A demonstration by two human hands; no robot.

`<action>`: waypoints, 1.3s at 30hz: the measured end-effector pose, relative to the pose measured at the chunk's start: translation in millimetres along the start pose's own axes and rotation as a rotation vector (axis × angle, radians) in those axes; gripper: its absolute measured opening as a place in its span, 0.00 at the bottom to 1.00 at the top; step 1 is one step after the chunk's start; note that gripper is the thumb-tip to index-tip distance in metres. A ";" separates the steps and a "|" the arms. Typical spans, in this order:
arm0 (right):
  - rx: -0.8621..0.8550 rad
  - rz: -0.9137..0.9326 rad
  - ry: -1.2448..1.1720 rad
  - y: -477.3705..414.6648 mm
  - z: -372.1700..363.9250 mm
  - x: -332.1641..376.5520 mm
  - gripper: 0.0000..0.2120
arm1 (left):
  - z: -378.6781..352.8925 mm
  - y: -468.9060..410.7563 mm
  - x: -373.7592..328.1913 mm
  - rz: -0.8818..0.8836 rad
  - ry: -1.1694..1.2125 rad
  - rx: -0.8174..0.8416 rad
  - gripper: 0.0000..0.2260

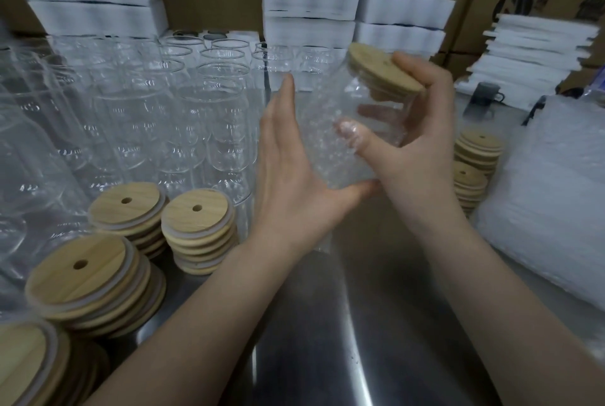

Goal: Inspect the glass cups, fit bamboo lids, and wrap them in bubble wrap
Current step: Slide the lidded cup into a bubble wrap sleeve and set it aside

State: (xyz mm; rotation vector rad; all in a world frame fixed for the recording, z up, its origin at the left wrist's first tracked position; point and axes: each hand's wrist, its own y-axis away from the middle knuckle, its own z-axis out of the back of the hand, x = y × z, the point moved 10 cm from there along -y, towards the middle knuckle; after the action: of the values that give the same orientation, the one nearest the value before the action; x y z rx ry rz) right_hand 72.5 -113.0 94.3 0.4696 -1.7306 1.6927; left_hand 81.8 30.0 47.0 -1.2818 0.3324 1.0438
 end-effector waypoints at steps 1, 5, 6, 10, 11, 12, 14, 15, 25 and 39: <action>-0.039 0.009 -0.002 -2.1 6.6 1.6 0.33 | -4.4 -0.1 4.1 0.029 -0.078 0.034 0.60; -0.174 0.031 -0.016 -7.2 29.6 5.2 0.32 | -16.1 1.8 16.6 0.080 -0.207 0.120 0.53; -0.187 0.030 -0.027 -7.3 31.6 5.4 0.32 | -17.1 2.3 17.9 0.080 -0.166 0.111 0.46; -0.166 0.076 0.026 -5.9 26.1 11.3 0.31 | -12.5 5.6 18.9 0.122 0.015 0.055 0.38; -0.149 0.096 0.046 -5.1 23.5 13.6 0.31 | -11.4 6.3 17.8 0.122 0.033 0.044 0.39; -0.132 0.111 0.055 -4.3 20.7 15.4 0.31 | -9.8 6.7 15.9 0.121 0.046 0.032 0.40; -0.098 0.130 0.064 -2.6 14.6 16.9 0.30 | -7.2 6.5 11.3 0.117 0.071 0.016 0.39; -0.082 0.134 0.078 -1.7 11.1 17.1 0.30 | -6.7 6.2 9.1 0.117 0.088 0.016 0.38; 0.021 0.024 0.313 1.7 -4.2 4.8 0.29 | -6.2 6.1 6.7 0.167 0.383 0.029 0.28; 0.012 -0.141 0.101 -9.4 13.2 -15.0 0.12 | -25.6 4.4 26.1 0.273 0.626 0.231 0.28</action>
State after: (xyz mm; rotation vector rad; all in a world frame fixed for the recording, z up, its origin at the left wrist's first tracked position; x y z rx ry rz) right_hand 86.8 -129.7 92.0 0.4917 -1.5780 1.6002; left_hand 100.6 18.6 17.5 -1.3506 1.0977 0.7735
